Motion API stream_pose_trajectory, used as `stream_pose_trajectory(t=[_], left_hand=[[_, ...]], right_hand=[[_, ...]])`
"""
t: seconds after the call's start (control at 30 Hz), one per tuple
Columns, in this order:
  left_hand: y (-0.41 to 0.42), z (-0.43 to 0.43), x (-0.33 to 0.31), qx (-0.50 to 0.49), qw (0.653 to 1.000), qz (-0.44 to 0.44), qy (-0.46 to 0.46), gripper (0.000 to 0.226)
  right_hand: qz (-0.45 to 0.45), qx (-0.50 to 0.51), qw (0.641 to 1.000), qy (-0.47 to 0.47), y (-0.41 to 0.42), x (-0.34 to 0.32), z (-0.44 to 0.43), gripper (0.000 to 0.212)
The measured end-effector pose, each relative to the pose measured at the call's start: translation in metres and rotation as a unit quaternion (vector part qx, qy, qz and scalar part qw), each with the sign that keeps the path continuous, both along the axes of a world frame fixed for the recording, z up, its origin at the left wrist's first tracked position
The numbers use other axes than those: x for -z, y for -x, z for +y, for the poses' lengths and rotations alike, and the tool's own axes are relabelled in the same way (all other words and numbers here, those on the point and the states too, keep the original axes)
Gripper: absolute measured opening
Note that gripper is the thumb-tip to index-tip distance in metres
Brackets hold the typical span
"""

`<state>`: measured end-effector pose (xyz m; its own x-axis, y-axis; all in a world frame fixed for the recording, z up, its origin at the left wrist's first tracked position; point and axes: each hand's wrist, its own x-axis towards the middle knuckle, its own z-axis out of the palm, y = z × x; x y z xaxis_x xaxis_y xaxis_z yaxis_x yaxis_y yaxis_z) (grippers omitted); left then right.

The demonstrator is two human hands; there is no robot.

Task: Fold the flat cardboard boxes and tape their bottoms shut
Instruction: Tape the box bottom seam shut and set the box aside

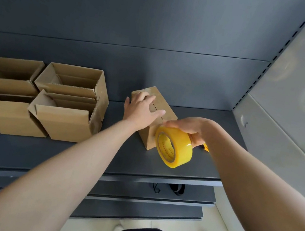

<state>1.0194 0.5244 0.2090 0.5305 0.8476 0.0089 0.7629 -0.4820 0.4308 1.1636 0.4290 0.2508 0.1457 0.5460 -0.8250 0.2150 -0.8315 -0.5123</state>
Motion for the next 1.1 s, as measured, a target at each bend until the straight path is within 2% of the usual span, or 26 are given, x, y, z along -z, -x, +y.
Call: stream_pose_trajectory(t=[0.1, 0.17, 0.37, 0.6, 0.7, 0.77, 0.83, 0.9, 1.0, 1.1], left_hand=[[0.003, 0.002, -0.005, 0.023, 0.998, 0.036, 0.049, 0.091], [0.004, 0.003, -0.007, 0.040, 0.996, 0.060, 0.052, 0.095], [0.003, 0.009, -0.009, 0.060, 0.989, 0.123, 0.054, 0.095], [0.004, 0.015, -0.012, 0.083, 0.985, 0.137, 0.070, 0.091], [0.005, 0.017, -0.015, 0.093, 0.985, 0.128, 0.072, 0.085], [0.005, 0.013, -0.020, 0.088, 0.991, 0.083, 0.059, 0.076], [0.006, 0.006, -0.024, 0.072, 0.995, 0.018, 0.068, 0.067], [0.011, 0.000, -0.020, 0.088, 0.992, 0.001, 0.088, 0.073], [0.020, 0.003, -0.011, 0.137, 0.986, 0.054, 0.079, 0.096], [0.021, 0.005, -0.008, 0.136, 0.987, 0.035, 0.074, 0.092]], right_hand=[[0.054, 0.001, 0.999, -0.011, 0.003, -0.001, -0.004, 0.059], [0.063, -0.002, 0.998, -0.015, 0.005, -0.003, -0.004, 0.053], [0.046, -0.007, 0.999, -0.009, 0.011, -0.007, 0.003, 0.054], [0.035, 0.022, 0.999, -0.012, 0.029, 0.025, -0.009, 0.066], [0.095, 0.023, 0.995, -0.022, 0.027, 0.026, -0.012, 0.058], [0.130, 0.032, 0.990, -0.037, 0.027, 0.028, -0.012, 0.051], [0.129, 0.044, 0.989, -0.053, 0.030, 0.033, -0.011, 0.046], [0.112, 0.055, 0.990, -0.063, 0.034, 0.037, -0.010, 0.043], [0.122, 0.060, 0.989, -0.061, 0.036, 0.041, -0.007, 0.044], [0.137, 0.058, 0.987, -0.061, 0.038, 0.043, -0.004, 0.040]])
